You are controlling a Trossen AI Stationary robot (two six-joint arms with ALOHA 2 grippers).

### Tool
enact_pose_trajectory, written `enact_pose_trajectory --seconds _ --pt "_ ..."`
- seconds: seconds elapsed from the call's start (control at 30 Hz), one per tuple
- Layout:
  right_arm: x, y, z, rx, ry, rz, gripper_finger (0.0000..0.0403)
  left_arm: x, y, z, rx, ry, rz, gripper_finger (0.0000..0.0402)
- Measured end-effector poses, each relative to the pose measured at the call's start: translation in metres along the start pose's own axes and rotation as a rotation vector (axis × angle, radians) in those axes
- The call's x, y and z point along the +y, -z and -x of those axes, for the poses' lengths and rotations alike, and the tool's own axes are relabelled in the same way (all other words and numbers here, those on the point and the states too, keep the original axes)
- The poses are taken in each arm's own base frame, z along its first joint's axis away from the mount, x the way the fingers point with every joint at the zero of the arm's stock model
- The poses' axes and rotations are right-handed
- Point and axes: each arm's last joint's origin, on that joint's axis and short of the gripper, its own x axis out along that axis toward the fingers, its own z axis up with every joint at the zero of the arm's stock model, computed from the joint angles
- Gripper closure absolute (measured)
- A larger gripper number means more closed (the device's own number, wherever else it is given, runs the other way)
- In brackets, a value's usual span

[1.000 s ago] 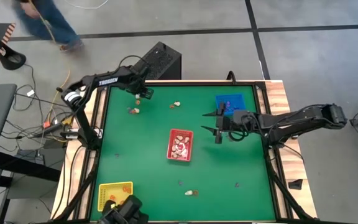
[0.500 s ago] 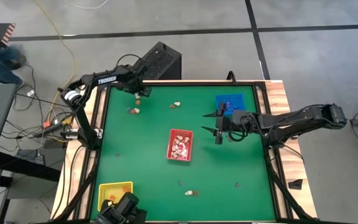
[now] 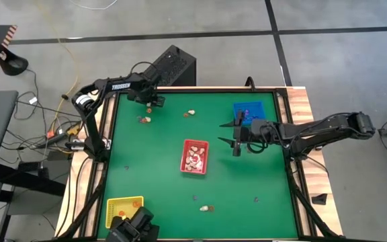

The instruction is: Sort Halloween decoration

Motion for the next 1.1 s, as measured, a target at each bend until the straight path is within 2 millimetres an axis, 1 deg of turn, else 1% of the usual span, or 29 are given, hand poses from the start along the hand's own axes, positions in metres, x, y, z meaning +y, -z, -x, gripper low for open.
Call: enact_pose_trajectory --seconds 0.27,0.33,0.43,0.63,0.77,0.93,1.1 --pt "0.002 -0.001 0.000 -0.005 -0.011 0.031 0.0143 0.000 0.000 0.000 -0.002 -0.002 -0.024 0.0210" --pt "0.002 -0.001 0.000 -0.006 -0.010 0.031 0.0143 0.000 0.000 0.000 0.001 0.007 -0.034 0.0216" --pt "0.002 -0.001 0.000 -0.006 -0.010 0.032 0.0143 0.000 0.000 0.000 0.007 0.017 -0.035 0.0237" --pt "0.002 -0.001 0.000 -0.006 -0.010 0.033 0.0143 -0.001 0.000 -0.001 0.015 0.031 -0.046 0.0292" --pt "0.002 -0.001 0.000 -0.005 -0.010 0.033 0.0143 -0.004 0.002 0.000 0.021 0.048 -0.078 0.0314" --pt "0.002 -0.001 0.000 -0.005 -0.010 0.034 0.0143 -0.013 0.002 0.006 0.024 0.058 -0.134 0.0323" --pt "0.002 -0.001 0.000 -0.005 -0.011 0.034 0.0143 -0.033 -0.008 0.026 -0.038 0.092 -0.208 0.0323"
